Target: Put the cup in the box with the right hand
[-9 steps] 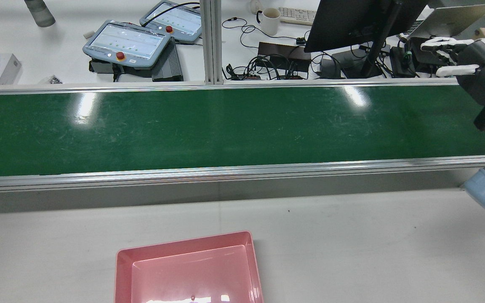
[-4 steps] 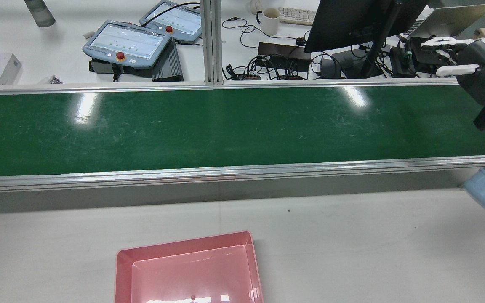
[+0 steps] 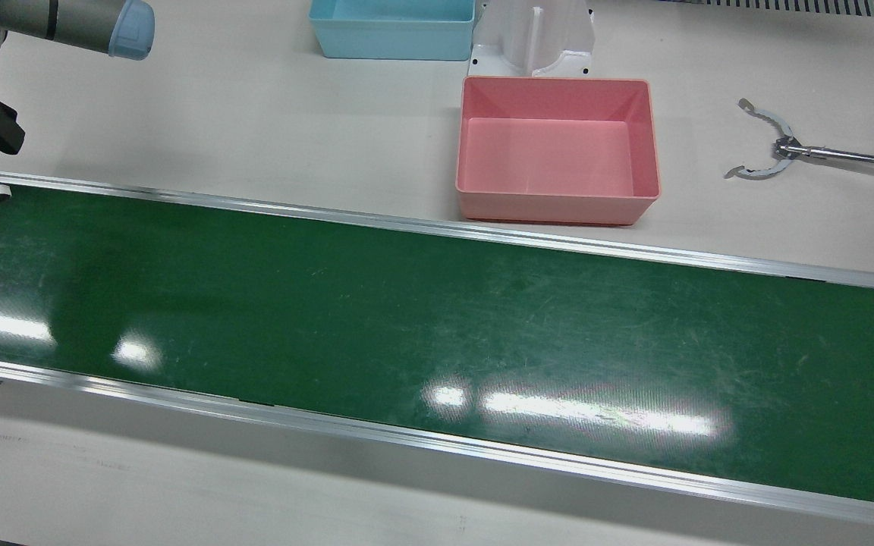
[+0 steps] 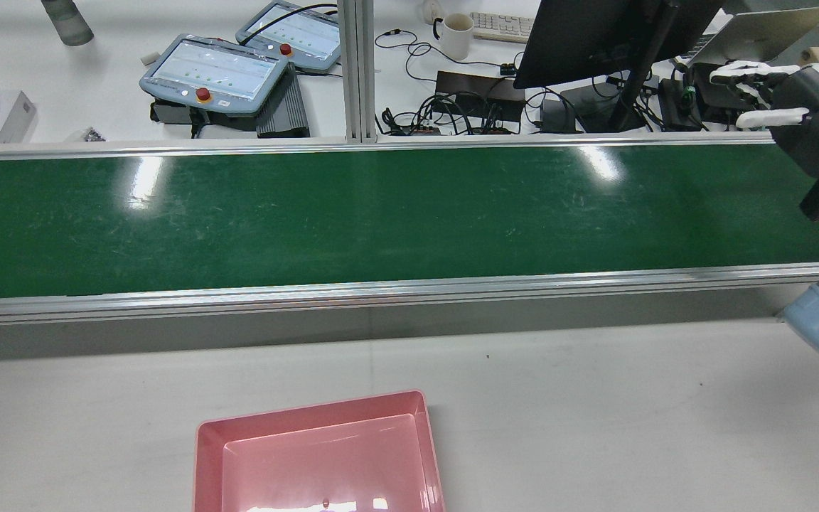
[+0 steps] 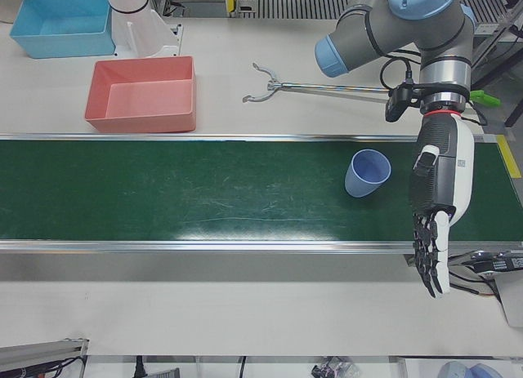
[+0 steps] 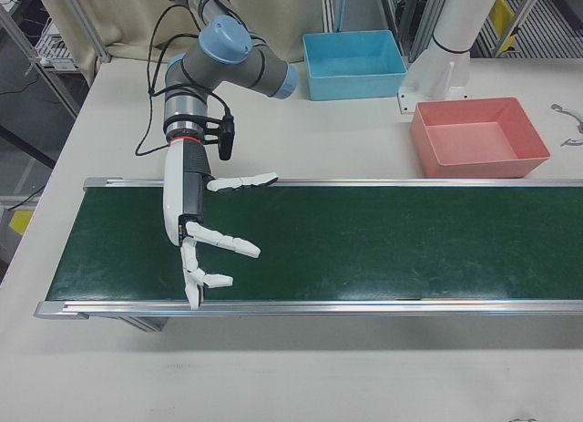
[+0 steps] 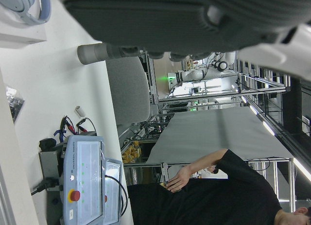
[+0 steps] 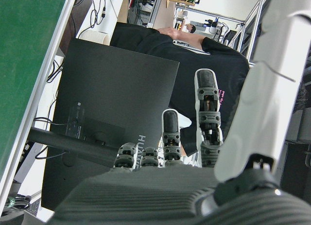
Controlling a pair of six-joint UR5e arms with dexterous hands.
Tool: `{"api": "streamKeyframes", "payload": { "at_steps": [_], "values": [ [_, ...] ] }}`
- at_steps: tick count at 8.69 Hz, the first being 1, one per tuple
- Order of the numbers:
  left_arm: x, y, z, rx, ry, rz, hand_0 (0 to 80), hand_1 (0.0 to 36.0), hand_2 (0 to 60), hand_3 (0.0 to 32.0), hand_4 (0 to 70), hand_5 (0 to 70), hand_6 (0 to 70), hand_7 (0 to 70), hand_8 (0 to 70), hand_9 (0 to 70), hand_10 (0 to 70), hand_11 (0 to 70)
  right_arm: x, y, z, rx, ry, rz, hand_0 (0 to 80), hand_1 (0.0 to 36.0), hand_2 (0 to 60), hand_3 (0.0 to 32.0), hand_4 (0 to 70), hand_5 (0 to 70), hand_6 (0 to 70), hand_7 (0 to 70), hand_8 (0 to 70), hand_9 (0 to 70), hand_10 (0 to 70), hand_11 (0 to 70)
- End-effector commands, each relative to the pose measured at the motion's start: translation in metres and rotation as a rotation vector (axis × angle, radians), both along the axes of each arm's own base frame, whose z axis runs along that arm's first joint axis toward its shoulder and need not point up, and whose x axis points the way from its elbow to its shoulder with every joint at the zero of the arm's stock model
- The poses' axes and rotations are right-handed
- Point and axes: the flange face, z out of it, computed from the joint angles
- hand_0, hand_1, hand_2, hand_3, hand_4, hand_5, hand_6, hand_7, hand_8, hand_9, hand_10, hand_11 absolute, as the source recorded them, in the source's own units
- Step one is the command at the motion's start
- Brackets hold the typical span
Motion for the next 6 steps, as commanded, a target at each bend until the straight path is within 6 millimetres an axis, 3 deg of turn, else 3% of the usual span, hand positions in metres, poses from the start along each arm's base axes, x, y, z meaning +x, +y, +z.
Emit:
{"api": "streamKeyframes", "payload": {
  "at_steps": [1, 6],
  "values": [
    [0.0000, 0.0000, 0.0000, 0.000, 0.000, 0.000, 0.0, 0.0, 0.0, 0.0, 0.0, 0.0, 0.0, 0.0, 0.0, 0.0, 0.0, 0.0, 0.0000, 0.0001, -0.0012, 0.002, -0.001, 0.000, 56.3, 11.4, 0.0, 0.0, 38.8, 4.9, 8.5, 41.9, 1.5, 8.9, 5.5, 9.5],
    [0.0000, 0.0000, 0.0000, 0.000, 0.000, 0.000, 0.0, 0.0, 0.0, 0.0, 0.0, 0.0, 0.0, 0.0, 0.0, 0.0, 0.0, 0.0, 0.0001, 0.0001, -0.0012, 0.002, -0.001, 0.000, 56.5, 11.3, 0.0, 0.0, 38.6, 4.9, 8.3, 41.3, 1.4, 8.8, 5.6, 9.7]
  ]
}}
